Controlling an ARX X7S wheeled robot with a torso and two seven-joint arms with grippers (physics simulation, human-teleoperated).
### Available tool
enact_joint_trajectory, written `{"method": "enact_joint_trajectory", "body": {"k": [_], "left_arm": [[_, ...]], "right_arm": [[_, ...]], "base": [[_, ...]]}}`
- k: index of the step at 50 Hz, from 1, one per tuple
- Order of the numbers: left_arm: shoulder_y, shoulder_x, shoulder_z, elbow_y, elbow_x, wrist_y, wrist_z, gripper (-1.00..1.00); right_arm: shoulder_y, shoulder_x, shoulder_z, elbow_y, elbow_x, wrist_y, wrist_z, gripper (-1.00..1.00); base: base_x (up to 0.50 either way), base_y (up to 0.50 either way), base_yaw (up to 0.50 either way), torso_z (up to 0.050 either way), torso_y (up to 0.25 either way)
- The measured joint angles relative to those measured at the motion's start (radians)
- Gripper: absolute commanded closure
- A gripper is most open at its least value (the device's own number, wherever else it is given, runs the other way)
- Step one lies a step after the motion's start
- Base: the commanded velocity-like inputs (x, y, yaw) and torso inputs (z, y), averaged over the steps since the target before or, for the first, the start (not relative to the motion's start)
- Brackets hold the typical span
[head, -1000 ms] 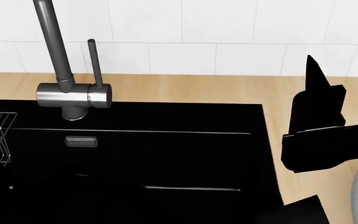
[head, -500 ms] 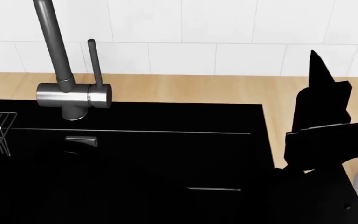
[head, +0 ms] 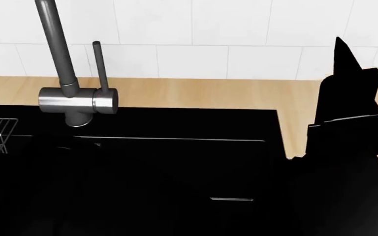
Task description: Pick the cup and bowl from the sink and place them on the counter for drying.
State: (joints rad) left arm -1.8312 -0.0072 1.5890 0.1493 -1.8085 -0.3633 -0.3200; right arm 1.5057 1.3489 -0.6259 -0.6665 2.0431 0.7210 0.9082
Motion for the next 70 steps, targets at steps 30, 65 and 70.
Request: {"method": "enact_joint_trajectory", "body": {"k": [30,65,70], "left_arm": [[-0.009,-0.213,-0.026,0.121,-0.035,0.046,-0.104,-1.00],[-0.032,-0.583,-0.041,0.129,-0.038,0.026,-0.206,-1.00],[-0.035,-0.622,-0.036,0.131,-0.038,0.020,-0.247,-1.00]], "right_arm": [[0.006,-0.017,0.006,0.057,-0.047,0.018,0.009,-1.00],[0.072,0.029,0.031,0.063,0.014,0.104,0.091,-1.00],[0.108,0.026,0.031,0.073,0.055,0.147,0.126,-1.00]], "base": [[0.00,0.00,0.00,0.000,0.000],[0.00,0.00,0.00,0.000,0.000],[0.00,0.00,0.00,0.000,0.000]]}}
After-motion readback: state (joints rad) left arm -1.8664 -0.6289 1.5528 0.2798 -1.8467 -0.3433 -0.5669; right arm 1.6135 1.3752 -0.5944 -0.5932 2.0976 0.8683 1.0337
